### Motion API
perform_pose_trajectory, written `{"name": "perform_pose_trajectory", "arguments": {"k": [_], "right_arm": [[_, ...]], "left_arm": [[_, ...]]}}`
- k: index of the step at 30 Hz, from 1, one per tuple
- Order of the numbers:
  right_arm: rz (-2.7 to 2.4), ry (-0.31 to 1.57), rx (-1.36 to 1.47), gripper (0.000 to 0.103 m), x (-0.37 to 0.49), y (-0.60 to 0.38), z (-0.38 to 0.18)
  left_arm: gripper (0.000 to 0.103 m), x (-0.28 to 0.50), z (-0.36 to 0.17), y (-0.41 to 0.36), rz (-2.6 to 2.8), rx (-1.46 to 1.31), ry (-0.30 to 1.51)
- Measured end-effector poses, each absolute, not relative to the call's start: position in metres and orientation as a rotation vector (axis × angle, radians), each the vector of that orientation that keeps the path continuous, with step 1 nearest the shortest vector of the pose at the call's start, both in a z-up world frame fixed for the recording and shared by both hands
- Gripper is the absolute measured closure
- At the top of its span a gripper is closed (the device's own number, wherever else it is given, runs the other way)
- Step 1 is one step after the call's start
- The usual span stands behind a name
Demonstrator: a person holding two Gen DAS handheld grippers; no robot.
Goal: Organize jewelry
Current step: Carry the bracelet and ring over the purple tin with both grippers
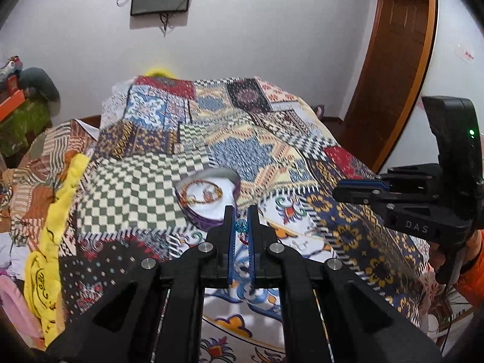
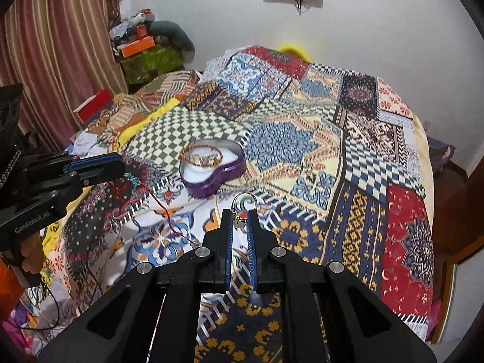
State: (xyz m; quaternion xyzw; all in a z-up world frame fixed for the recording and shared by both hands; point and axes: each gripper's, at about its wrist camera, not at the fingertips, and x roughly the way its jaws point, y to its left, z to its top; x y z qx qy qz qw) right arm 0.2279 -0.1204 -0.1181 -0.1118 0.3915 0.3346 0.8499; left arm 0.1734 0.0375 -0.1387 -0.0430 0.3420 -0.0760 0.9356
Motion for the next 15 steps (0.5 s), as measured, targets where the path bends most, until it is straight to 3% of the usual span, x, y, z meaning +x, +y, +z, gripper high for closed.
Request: {"name": "perform_pose_trajectory", "arguments": {"k": [15], "right_arm": [[0.751,0.785,-0.213,0.095,0.246,-0.093,-0.11]], "left_arm": [[0.097,0.204,-0.105,0.057,-0.118,-0.097,0.606]]}}
